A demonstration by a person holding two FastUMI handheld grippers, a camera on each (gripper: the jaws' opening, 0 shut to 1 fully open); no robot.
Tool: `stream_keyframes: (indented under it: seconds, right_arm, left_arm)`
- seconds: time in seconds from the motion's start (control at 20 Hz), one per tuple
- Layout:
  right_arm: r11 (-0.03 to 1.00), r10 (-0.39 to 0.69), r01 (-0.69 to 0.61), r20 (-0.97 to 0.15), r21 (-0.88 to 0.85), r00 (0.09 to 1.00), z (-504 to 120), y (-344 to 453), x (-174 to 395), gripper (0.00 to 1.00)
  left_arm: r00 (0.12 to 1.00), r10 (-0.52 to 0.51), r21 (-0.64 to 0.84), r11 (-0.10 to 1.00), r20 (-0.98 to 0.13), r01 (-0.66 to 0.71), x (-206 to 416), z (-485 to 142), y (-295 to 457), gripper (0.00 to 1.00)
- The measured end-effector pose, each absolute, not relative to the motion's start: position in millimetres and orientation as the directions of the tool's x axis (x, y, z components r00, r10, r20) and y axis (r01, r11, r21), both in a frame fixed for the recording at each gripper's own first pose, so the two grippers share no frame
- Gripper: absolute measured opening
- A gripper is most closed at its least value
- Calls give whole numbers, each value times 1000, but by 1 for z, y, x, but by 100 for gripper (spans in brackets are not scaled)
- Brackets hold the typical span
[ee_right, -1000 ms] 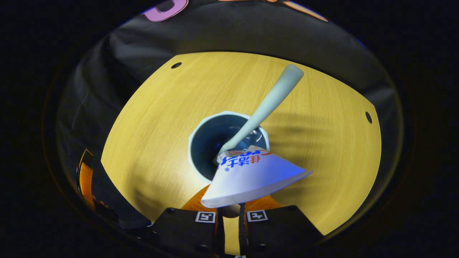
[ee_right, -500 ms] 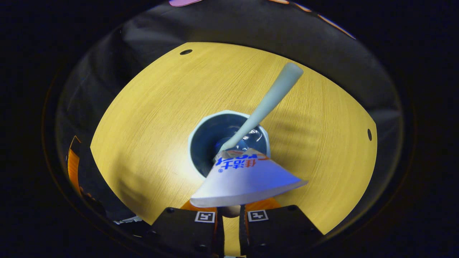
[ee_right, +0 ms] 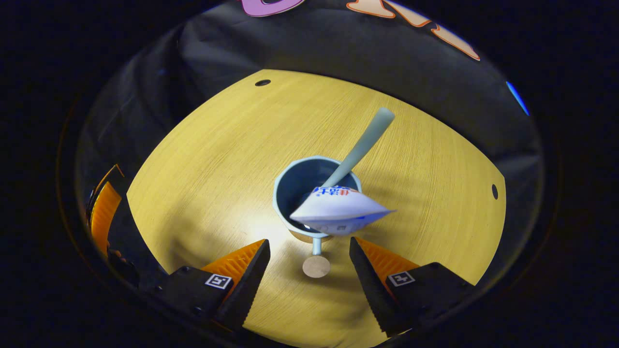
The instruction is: Put the toothbrush and toothpaste on the desktop into the cup, then pick up the cup and place it on the coaster on the desktop.
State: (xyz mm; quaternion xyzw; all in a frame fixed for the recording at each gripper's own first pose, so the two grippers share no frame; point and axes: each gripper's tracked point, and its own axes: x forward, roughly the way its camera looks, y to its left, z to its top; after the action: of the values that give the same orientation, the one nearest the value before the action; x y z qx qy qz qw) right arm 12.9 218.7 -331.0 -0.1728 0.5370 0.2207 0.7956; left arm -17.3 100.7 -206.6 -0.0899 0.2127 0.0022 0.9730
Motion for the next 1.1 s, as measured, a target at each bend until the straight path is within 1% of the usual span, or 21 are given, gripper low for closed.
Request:
stream_keyframes:
  seconds: [0.15,0.3,0.5,0.65,0.7,0.85,1.0,1.1]
  right_arm:
    - [865,221,-501,-876,-27,429,-310,206,18,100]
    - [890,260,-454,-789,-27,556,-280,182,29,100]
    - [919,274,-393,-657,-37,702,-231,139,39,100]
    - [939,248,-337,-532,-75,810,-188,99,40,100]
    - [942,235,-321,-488,-100,841,-184,87,45,100]
    - [947,228,-295,-376,-129,898,-155,66,38,100]
    - [950,244,-288,-288,-118,926,-129,55,24,100]
    - [958,221,-256,-229,-133,948,-111,44,16,100]
  left_arm:
    - [913,-75,-169,986,-402,6,-6,-201,76,95]
    - [913,-111,-165,985,-392,49,5,-195,48,95]
    - [912,-141,-162,983,-385,84,13,-187,12,95]
    - [917,-156,-148,983,-368,107,15,-176,-15,95]
    - [920,-156,-138,984,-360,113,15,-171,-24,95]
    - [931,-141,-98,989,-336,114,15,-156,-43,95]
    - [948,-111,-66,993,-299,95,13,-135,-55,95]
    - [959,-104,-62,994,-265,90,8,-117,-63,95]
